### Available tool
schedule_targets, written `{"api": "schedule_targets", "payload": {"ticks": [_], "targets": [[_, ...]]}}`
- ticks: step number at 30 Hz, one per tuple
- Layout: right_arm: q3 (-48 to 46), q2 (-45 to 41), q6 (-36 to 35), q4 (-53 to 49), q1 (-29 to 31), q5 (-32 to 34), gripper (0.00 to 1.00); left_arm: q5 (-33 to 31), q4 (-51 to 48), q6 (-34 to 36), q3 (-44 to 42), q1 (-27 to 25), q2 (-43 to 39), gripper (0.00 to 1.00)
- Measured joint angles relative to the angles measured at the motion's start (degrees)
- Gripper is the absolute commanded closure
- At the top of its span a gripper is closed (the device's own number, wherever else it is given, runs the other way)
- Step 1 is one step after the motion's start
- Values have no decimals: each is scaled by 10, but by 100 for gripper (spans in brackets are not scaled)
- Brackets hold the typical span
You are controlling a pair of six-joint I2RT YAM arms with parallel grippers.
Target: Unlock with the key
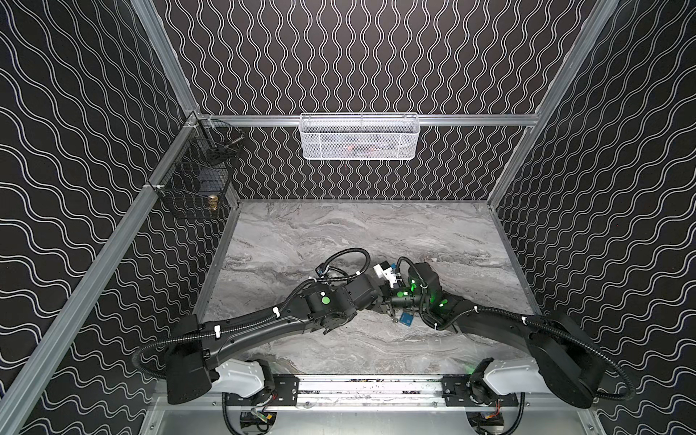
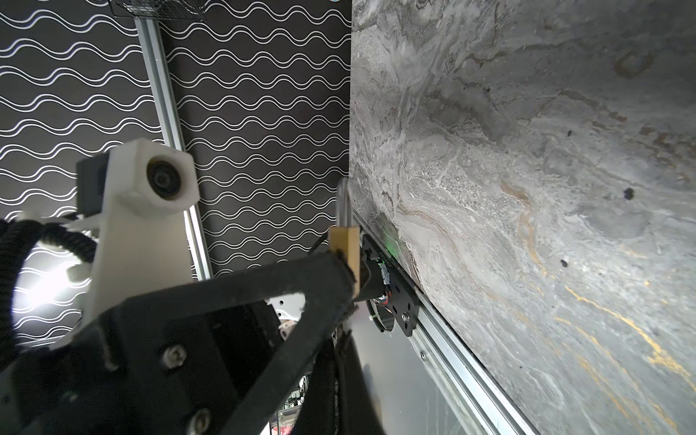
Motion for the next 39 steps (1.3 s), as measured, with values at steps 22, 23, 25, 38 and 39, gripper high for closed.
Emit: {"api": "schedule_targets", "payload": {"ticks": [22, 23, 25, 38, 39], "targets": [[13, -20, 0, -1, -11, 9, 98, -18, 18, 27, 15, -2, -12, 100], [12, -24, -2, -1, -11, 11, 96, -17, 18, 27, 17, -2, -14, 100], [4, -32, -10, 2, -11, 13, 91, -15, 12, 27, 24, -2, -14, 100], [-4, -90, -72, -32, 6, 33, 73, -18, -4, 27, 50, 1, -6, 100], [-6, -98, -75, -39, 7, 37, 72, -19, -5, 26, 52, 1, -5, 100]]}}
